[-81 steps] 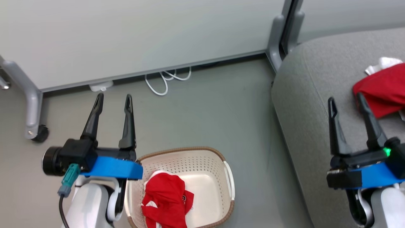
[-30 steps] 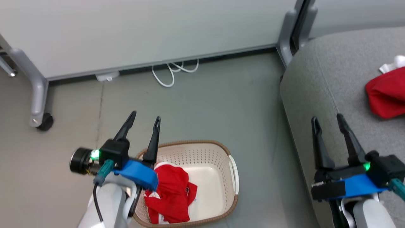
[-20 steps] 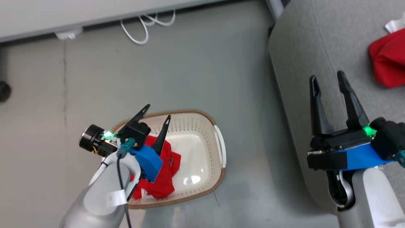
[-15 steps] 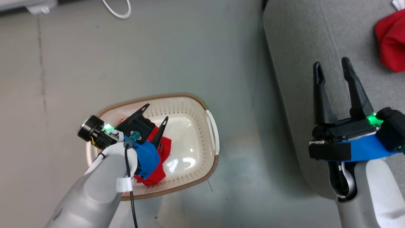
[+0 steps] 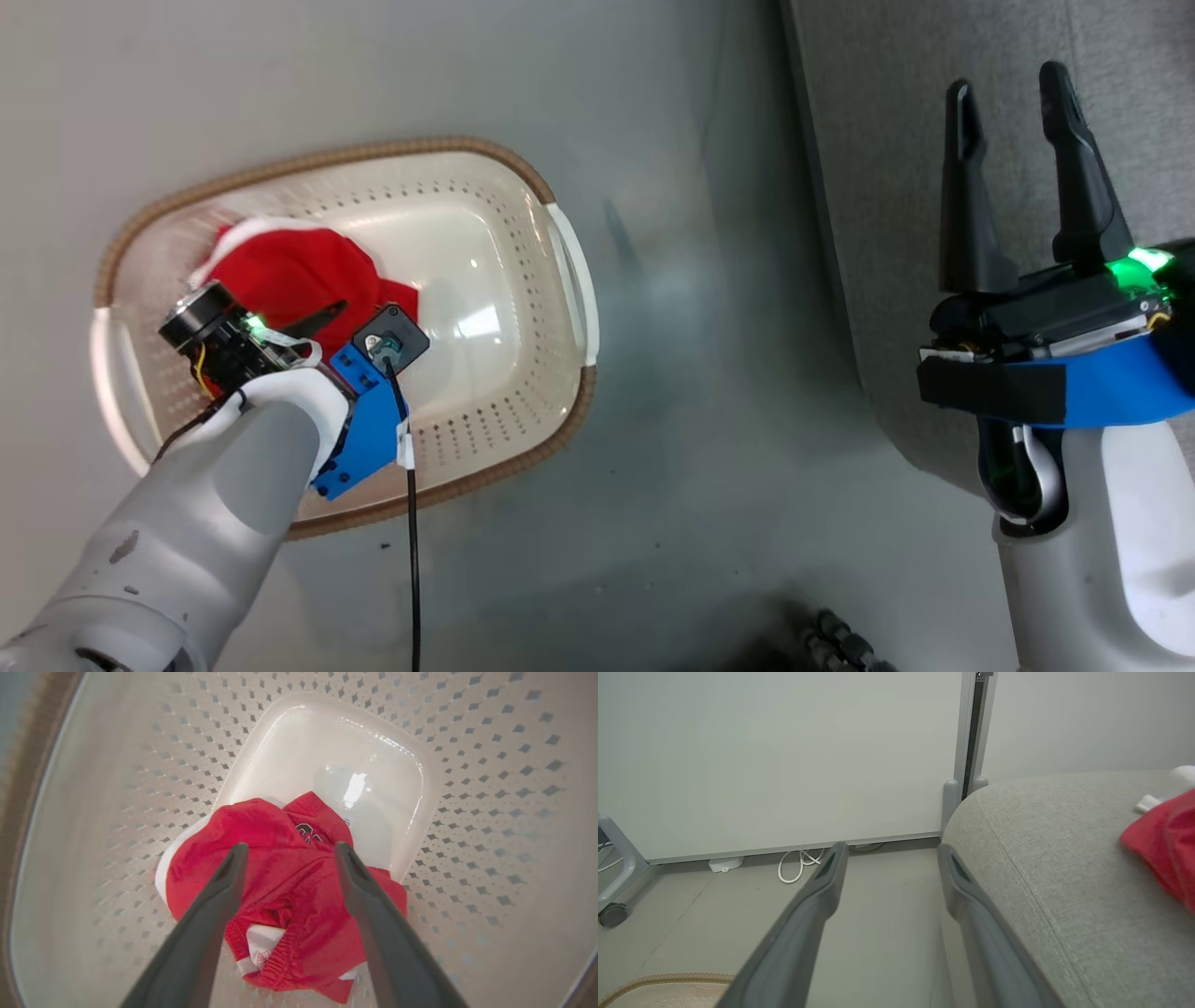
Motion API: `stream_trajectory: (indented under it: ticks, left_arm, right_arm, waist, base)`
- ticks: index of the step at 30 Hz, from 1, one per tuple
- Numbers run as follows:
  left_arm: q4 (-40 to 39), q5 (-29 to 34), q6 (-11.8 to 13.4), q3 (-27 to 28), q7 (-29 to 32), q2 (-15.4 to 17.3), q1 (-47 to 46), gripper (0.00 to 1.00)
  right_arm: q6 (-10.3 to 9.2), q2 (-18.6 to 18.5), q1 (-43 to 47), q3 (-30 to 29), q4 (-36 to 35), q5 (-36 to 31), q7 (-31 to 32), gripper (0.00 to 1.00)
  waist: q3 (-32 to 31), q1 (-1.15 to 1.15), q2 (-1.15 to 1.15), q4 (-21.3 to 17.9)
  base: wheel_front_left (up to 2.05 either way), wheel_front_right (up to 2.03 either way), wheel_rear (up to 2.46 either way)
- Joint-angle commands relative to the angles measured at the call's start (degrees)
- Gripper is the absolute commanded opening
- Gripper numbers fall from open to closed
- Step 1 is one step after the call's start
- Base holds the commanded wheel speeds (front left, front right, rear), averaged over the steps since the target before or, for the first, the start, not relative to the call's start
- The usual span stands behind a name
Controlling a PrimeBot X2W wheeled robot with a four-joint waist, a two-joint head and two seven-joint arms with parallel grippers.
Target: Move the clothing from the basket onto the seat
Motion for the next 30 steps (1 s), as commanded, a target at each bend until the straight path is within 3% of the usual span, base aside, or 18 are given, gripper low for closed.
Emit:
stream_trajectory:
  ticks: [1, 9, 23, 24, 25, 30]
  left_arm:
    - [0.33, -0.72, 0.0, -1.27, 0.8, 0.78, -1.49, 1.0]
    - [1.73, -4.17, 0.0, -8.22, 5.66, 3.68, -6.38, 1.0]
    - [4.73, -3.52, 0.11, -10.97, 12.75, 4.45, -10.39, 1.0]
    - [4.82, -3.49, 0.13, -11.02, 12.86, 4.45, -10.39, 0.41]
    - [4.93, -3.71, 0.13, -11.04, 12.99, 4.42, -10.38, 0.0]
    - [5.16, -4.98, 0.11, -11.18, 13.65, 4.0, -10.02, 0.0]
  right_arm:
    - [0.01, 0.25, -1.21, -0.04, -0.77, 0.11, -0.03, 1.0]
    - [0.01, 0.27, -2.24, 0.41, -5.07, 1.1, -0.04, 1.0]
    - [0.01, 0.26, -1.53, -0.73, -10.36, 0.45, -0.04, 1.0]
    - [0.01, 0.27, -1.65, -0.82, -10.52, 0.37, -0.03, 1.0]
    - [0.01, 0.27, -1.79, -0.89, -10.67, 0.33, -0.04, 1.0]
    - [0.01, 0.27, -2.24, -1.01, -10.71, 0.12, -0.04, 1.0]
  waist:
    - [4.43, -0.02, 0.0, -2.08]
    - [11.71, -0.02, 0.0, -3.78]
    - [16.76, -0.02, 0.0, -4.48]
    - [16.79, -0.02, 0.0, -4.43]
    - [16.8, -0.02, 0.0, -4.38]
    - [16.47, -0.02, 0.0, -4.09]
  base:
    - [0.0, 0.0, 0.0]
    - [0.0, 0.0, 0.0]
    - [0.0, 0.0, 0.0]
    - [0.0, 0.0, 0.0]
    - [0.0, 0.0, 0.0]
    - [0.0, 0.0, 0.0]
